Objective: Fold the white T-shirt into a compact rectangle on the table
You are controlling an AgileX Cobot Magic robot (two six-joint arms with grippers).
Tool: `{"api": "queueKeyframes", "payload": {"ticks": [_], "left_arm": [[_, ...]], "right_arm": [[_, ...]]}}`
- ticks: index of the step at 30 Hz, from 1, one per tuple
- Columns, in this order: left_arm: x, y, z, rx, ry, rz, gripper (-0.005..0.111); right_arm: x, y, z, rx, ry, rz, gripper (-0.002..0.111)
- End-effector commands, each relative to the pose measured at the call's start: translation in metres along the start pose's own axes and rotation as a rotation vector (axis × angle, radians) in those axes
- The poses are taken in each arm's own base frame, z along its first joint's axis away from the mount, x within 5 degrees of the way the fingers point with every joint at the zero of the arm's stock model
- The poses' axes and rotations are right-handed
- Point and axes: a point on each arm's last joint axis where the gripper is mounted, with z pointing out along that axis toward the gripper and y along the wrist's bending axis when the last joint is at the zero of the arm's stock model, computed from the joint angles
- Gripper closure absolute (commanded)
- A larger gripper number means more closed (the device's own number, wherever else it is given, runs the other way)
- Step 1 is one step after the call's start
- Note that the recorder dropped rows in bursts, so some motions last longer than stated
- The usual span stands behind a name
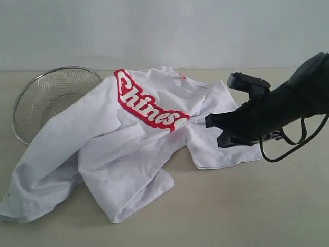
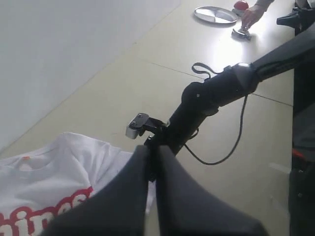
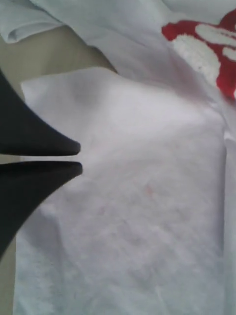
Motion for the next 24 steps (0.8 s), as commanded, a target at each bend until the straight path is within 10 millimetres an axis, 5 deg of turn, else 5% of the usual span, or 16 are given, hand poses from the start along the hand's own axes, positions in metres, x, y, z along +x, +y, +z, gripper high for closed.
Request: {"api": "queueKeyframes", "payload": {"ticks": [1,15,24], "left_arm": [[0.008,-0.011,-0.003,0.010,0.007,-0.024,0.102],[0.010,-0.037,-0.013,0.056,-0.084,-0.053,0.102],[0.008,-0.040,-0.016,0.056,-0.095,-0.046,0.102]], "right_arm": [[0.006,-0.006,0.013,0.017,0.034,0.010,0.108],[0.010,-0.025,0.025,0.106,0.062,0.011,0.108],[0.000,-0.103,-0.005,0.256,0.000,0.131,0.108]]}}
